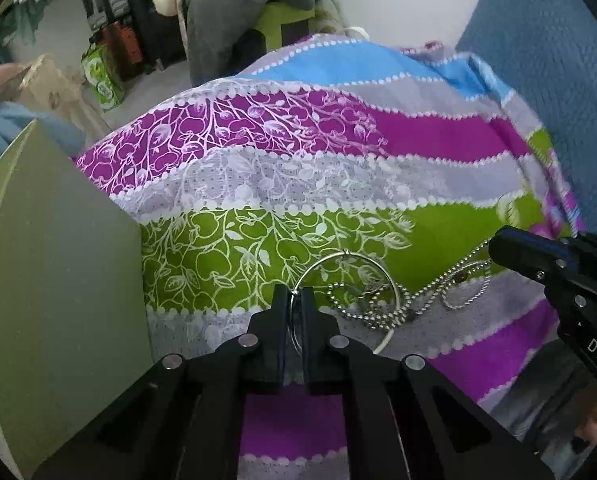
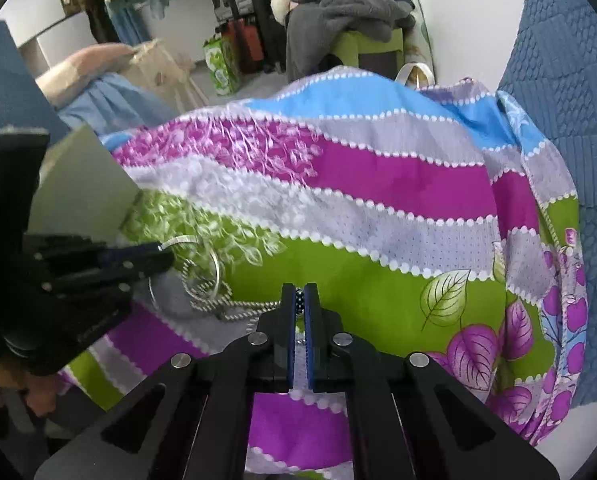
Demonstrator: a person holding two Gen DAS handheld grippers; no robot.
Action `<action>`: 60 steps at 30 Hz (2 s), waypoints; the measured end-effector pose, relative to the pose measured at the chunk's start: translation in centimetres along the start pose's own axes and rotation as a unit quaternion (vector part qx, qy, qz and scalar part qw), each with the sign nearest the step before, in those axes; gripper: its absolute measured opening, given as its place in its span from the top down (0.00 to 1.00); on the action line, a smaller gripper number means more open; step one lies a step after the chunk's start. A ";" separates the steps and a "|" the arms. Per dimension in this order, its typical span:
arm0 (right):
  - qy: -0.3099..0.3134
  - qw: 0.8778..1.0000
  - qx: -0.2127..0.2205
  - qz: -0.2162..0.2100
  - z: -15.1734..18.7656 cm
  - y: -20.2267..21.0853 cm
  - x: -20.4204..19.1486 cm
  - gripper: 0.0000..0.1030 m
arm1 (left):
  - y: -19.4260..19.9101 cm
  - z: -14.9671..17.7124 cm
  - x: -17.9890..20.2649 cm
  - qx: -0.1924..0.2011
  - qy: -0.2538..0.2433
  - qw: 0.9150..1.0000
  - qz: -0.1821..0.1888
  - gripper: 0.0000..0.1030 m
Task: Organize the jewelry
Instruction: 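Grasp the silver ring with the left tool while the right tool grasps its ball chain, then carry the silver ring keychain into the white box and open both tools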
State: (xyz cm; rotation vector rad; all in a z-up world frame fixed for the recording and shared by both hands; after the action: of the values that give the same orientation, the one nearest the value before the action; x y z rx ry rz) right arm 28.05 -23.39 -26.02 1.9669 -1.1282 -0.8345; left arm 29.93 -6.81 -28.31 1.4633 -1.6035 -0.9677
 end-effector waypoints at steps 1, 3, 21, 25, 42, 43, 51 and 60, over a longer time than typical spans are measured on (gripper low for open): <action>-0.004 1.000 0.006 -0.006 -0.3 0.5 -0.1 0.98 | 0.4 0.0 -0.1 0.003 0.003 1.000 0.005 0.96; -0.016 0.999 0.019 -0.020 -0.9 1.7 -0.5 0.98 | 1.7 -0.2 -0.3 0.011 0.007 1.000 0.013 0.96; 0.035 0.983 0.165 -0.073 -11.4 16.7 -10.0 0.98 | 10.9 -2.3 -5.3 0.048 0.057 0.996 0.048 0.96; 0.054 0.978 0.187 -0.079 -13.7 19.1 -12.9 0.98 | 13.1 -2.6 -7.9 0.058 0.069 0.995 0.042 0.96; 0.102 0.967 0.201 -0.118 -18.0 19.7 -24.8 0.98 | 23.0 -0.4 -22.1 0.110 0.131 0.985 0.006 0.95; 0.103 0.968 0.196 -0.119 -17.7 19.1 -25.3 0.98 | 23.1 0.0 -22.8 0.111 0.134 0.985 0.005 0.95; 0.099 0.981 0.130 -0.102 -14.1 11.2 -28.3 0.98 | 21.5 3.9 -27.1 0.102 0.155 0.983 0.006 0.94; 0.067 0.993 0.051 -0.081 -9.2 2.5 -28.0 0.98 | 17.4 7.2 -29.5 0.073 0.171 0.982 0.021 0.94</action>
State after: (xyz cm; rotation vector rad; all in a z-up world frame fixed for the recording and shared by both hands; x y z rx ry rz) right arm 22.86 3.07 -13.89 2.1876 -0.9595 -0.7260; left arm 17.93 24.05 -16.88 1.5886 -1.4669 -0.5448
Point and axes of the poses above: each gripper's, at about its wrist camera, not at the fingertips, and y roughly against the way its jaws point, x to its right, z to its underside, the point moved 2 cm from there along -y, roughly the way its jaws point, and after that the axes turned 1 degree about -x, right-handed, at the moved point
